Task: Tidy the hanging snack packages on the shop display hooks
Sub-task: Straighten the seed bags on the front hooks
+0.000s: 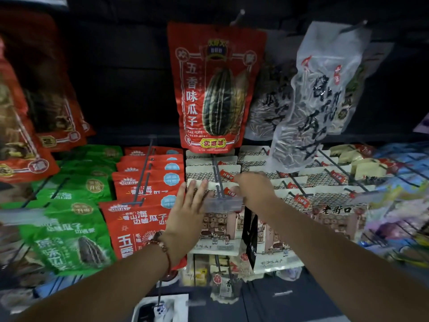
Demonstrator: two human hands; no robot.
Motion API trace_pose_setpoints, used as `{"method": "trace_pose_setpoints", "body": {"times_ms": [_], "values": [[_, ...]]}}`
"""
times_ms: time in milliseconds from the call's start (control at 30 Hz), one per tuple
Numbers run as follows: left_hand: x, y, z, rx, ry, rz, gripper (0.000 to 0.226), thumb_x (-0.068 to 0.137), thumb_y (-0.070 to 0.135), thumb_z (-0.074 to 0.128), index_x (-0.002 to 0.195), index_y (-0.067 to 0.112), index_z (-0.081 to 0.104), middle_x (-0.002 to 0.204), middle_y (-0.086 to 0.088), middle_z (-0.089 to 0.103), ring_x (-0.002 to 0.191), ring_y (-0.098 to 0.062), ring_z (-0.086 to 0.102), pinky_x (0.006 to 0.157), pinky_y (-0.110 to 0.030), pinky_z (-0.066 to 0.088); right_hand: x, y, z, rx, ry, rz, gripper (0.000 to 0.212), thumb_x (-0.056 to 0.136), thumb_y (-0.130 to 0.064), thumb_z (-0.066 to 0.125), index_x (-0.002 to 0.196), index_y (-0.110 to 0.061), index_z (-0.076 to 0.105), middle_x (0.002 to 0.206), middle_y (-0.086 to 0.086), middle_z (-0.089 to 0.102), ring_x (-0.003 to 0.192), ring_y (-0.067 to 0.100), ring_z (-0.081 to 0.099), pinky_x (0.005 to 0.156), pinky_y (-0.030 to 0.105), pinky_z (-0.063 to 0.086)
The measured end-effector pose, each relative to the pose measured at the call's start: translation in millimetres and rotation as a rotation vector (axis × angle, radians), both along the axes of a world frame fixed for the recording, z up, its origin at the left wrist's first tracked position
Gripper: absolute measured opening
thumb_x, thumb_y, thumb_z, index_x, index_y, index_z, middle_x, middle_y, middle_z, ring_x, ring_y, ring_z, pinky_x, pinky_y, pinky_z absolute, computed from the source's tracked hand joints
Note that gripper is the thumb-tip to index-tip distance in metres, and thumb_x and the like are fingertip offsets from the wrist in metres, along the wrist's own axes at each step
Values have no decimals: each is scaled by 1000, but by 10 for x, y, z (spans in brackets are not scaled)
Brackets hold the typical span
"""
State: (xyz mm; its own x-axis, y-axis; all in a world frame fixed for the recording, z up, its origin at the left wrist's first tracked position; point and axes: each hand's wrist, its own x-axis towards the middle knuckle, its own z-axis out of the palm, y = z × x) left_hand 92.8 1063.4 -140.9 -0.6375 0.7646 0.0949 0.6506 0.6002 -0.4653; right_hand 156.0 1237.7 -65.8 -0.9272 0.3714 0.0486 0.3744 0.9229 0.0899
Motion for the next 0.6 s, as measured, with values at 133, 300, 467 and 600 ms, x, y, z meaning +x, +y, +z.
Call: {"method": "trace_pose_setpoints", "body": {"times_ms": [133, 300, 467, 600], "values": [[-47, 61, 17, 75, 3, -12, 80, 103, 45, 29, 154, 13, -24, 149, -24, -44, 145, -49, -27, 111, -65, -25, -135, 53, 0, -28, 40, -39, 25, 102, -32, 51, 110, -13, 64, 102, 8, 66, 96, 27, 63, 85, 37, 50], [26, 36, 43, 71, 6, -27, 78, 103, 44, 31, 157, 13, -16, 148, -26, -45, 140, -48, -34, 101, -65, -35, -146, 76, -53, -53, 66, -43, 29, 102, -33, 49, 120, -16, 63, 113, 7, 65, 102, 26, 61, 86, 36, 48], [199, -257, 27, 4, -33, -176, 73, 102, 36, 38, 157, 10, -2, 150, -27, -41, 132, -46, -45, 102, -63, -35, 113, 49, -124, -45, 193, 78, 51, 100, -32, 51, 148, -21, 40, 147, 1, 49, 137, 23, 42, 121, 38, 25], [278, -674, -269, 87, -55, -247, 85, 92, 45, 59, 159, 15, 15, 163, -25, -8, 149, -47, -15, 116, -62, -18, 690, -104, -379, -106, 277, 85, 73, 97, -33, 55, 158, -17, 19, 165, 3, 19, 153, 22, 11, 121, 36, -3]]}}
